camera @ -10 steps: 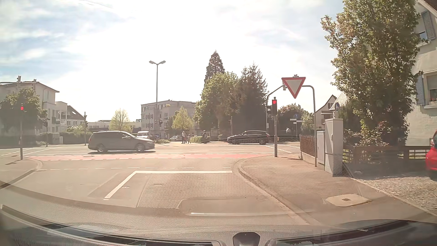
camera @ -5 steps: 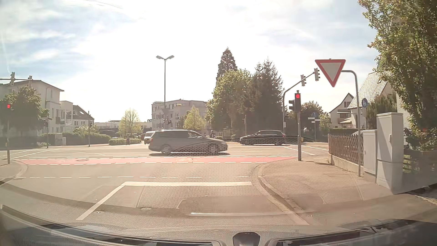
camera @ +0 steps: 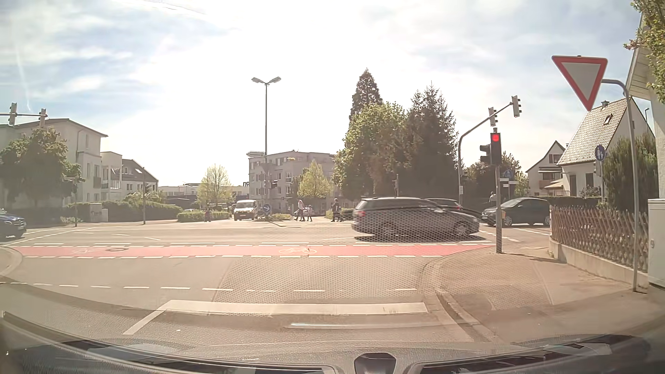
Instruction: Follow the waypoints while adhering to traffic rules and regulations
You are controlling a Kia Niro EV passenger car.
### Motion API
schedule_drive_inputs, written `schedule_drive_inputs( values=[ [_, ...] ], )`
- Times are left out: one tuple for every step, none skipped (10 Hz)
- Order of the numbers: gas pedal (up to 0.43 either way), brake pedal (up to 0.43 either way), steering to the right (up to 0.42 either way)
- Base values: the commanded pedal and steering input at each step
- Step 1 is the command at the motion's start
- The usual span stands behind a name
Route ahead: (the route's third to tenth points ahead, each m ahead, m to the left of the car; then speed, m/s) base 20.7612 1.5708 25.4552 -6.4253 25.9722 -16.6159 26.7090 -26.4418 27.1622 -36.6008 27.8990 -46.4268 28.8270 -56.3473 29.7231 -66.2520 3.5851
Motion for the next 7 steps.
schedule_drive_inputs(
  values=[
    [0.000, 0.207, -0.103],
    [0.000, 0.207, -0.103],
    [0.000, 0.207, -0.101],
    [0.000, 0.213, -0.097],
    [0.000, 0.207, -0.092],
    [0.000, 0.201, -0.083],
    [0.000, 0.201, -0.067]
  ],
)
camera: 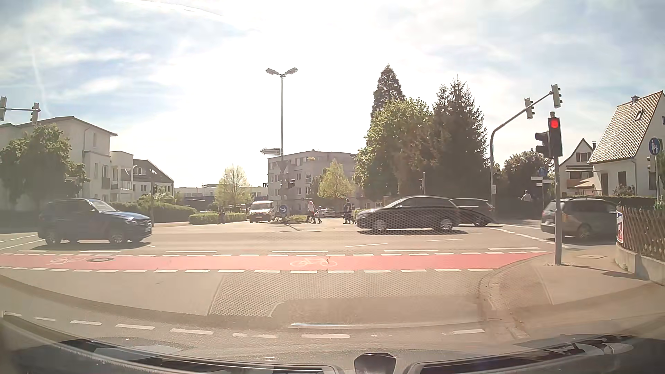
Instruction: Follow the waypoints while adhering to traffic rules and regulations
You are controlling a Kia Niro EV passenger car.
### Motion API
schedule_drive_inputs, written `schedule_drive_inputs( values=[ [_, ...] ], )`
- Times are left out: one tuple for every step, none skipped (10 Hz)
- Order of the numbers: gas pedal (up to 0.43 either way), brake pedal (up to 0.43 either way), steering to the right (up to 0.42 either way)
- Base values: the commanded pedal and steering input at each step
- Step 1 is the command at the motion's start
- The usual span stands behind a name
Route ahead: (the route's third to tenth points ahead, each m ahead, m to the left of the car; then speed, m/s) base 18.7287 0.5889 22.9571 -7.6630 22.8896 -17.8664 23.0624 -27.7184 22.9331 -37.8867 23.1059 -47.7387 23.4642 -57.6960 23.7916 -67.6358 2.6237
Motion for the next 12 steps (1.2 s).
schedule_drive_inputs(
  values=[
    [0.000, 0.201, -0.051],
    [0.000, 0.201, -0.040],
    [0.000, 0.201, -0.034],
    [0.000, 0.195, -0.031],
    [0.000, 0.195, -0.030],
    [0.000, 0.207, -0.027],
    [0.000, 0.207, -0.023],
    [0.000, 0.207, -0.018],
    [0.000, 0.207, -0.010],
    [0.000, 0.207, -0.001],
    [0.000, 0.213, 0.005],
    [0.000, 0.226, 0.010]
  ],
)
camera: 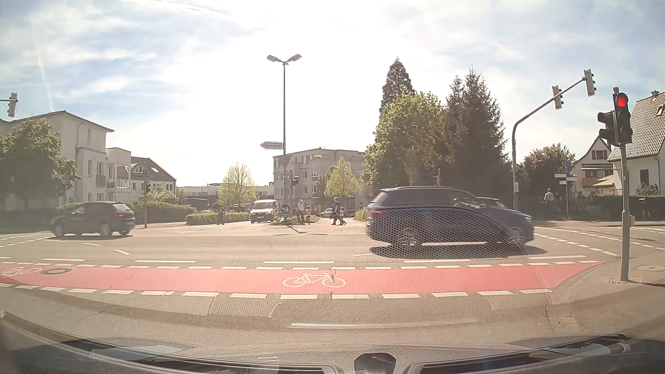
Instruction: Follow the waypoints while adhering to traffic rules and regulations
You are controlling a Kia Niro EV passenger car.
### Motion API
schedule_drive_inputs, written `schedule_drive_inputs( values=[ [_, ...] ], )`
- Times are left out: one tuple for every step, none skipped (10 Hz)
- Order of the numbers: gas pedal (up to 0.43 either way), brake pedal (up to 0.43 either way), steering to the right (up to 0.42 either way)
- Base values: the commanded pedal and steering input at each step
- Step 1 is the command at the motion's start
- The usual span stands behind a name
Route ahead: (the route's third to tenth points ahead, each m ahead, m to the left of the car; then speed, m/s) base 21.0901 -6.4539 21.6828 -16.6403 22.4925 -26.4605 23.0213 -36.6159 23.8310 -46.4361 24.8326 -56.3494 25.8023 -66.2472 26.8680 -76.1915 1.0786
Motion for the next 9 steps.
schedule_drive_inputs(
  values=[
    [0.000, 0.226, 0.011],
    [0.000, 0.226, 0.010],
    [0.000, 0.232, 0.007],
    [0.000, 0.232, 0.006],
    [0.000, 0.226, 0.005],
    [0.000, 0.226, 0.004],
    [0.000, 0.232, 0.004],
    [0.000, 0.226, 0.004],
    [0.000, 0.226, 0.004]
  ],
)
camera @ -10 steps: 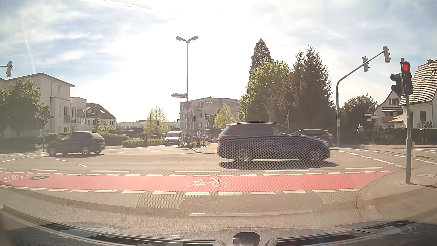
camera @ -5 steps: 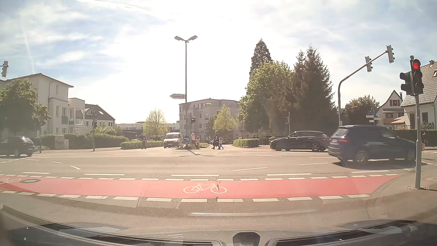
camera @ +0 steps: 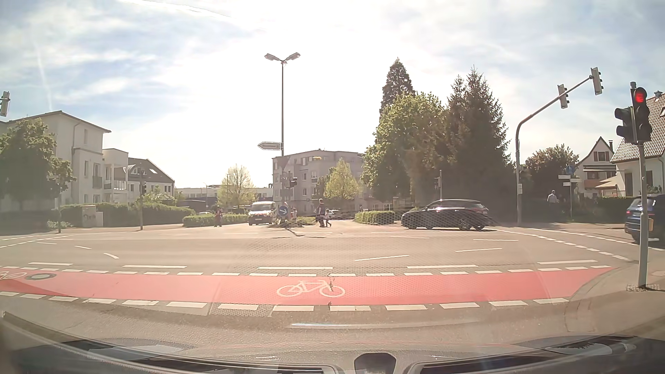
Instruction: Follow the waypoints while adhering to traffic rules and regulations
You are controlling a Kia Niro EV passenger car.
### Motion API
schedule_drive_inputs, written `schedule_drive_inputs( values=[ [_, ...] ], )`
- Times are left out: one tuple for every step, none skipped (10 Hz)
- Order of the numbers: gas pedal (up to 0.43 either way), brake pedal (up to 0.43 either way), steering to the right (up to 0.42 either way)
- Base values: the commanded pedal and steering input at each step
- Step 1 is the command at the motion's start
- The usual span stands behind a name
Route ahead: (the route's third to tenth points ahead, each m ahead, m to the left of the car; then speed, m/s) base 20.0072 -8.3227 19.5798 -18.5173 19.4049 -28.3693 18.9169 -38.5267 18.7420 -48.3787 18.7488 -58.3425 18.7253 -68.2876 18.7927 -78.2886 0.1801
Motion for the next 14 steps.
schedule_drive_inputs(
  values=[
    [0.000, 0.232, 0.004],
    [0.000, 0.226, 0.004],
    [0.000, 0.226, 0.004],
    [0.000, 0.226, 0.004],
    [0.000, 0.220, 0.004],
    [0.000, 0.226, 0.004],
    [0.000, 0.232, 0.004],
    [0.000, 0.226, 0.004],
    [0.000, 0.226, 0.004],
    [0.000, 0.226, 0.004],
    [0.000, 0.226, 0.004],
    [0.000, 0.226, 0.004],
    [0.000, 0.226, 0.004],
    [0.000, 0.226, 0.004]
  ],
)
